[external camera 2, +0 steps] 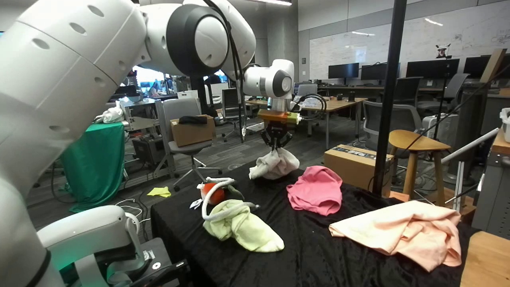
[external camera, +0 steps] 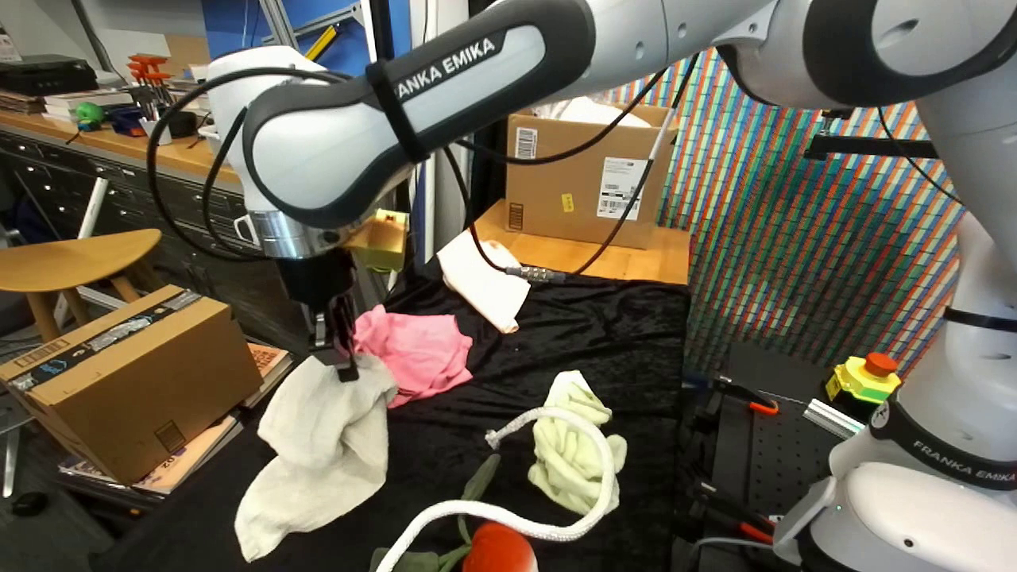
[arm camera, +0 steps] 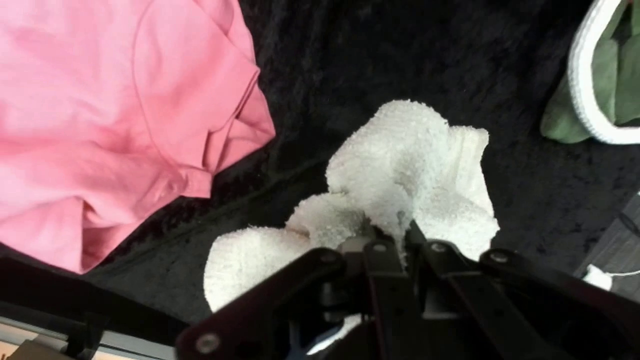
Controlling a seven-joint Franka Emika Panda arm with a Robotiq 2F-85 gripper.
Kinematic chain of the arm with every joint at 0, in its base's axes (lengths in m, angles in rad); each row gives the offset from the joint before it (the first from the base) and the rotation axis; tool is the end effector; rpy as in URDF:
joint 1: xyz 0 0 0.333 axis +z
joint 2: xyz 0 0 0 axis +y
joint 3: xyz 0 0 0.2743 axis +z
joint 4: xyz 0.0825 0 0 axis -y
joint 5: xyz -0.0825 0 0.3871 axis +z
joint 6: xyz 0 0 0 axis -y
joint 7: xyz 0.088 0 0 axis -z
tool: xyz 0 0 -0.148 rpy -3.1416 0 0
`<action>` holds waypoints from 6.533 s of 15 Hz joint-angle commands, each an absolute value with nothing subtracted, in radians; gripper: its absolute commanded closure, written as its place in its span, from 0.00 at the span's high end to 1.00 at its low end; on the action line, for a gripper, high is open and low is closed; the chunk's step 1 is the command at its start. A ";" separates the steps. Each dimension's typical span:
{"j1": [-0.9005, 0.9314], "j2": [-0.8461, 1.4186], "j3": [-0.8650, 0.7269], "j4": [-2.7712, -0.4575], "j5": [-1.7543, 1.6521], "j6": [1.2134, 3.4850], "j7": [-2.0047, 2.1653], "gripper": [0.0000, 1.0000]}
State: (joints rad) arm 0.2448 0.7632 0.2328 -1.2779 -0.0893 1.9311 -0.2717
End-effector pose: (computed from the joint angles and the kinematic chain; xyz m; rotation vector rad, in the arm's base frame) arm 0.6419 0.2908 0.2254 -2.8651 -1.0937 0.1512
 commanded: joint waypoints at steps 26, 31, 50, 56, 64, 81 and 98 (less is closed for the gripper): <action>0.285 0.470 0.339 -1.761 0.167 1.753 -0.550 0.06; 0.308 0.585 0.347 -1.736 0.163 1.796 -0.479 0.06; 0.256 0.554 0.319 -1.620 0.157 1.545 -0.386 1.00; 0.192 0.438 0.272 -1.720 0.156 1.630 -0.409 1.00; 0.091 0.126 0.201 -2.083 0.156 1.952 -0.451 1.00; 0.100 -0.035 0.148 -2.697 -0.056 2.751 -0.193 1.00; 0.154 -0.008 0.213 -2.748 -0.276 2.894 0.244 1.00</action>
State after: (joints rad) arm 0.1441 -0.0045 0.2014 -2.7480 -0.2333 2.8780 0.1616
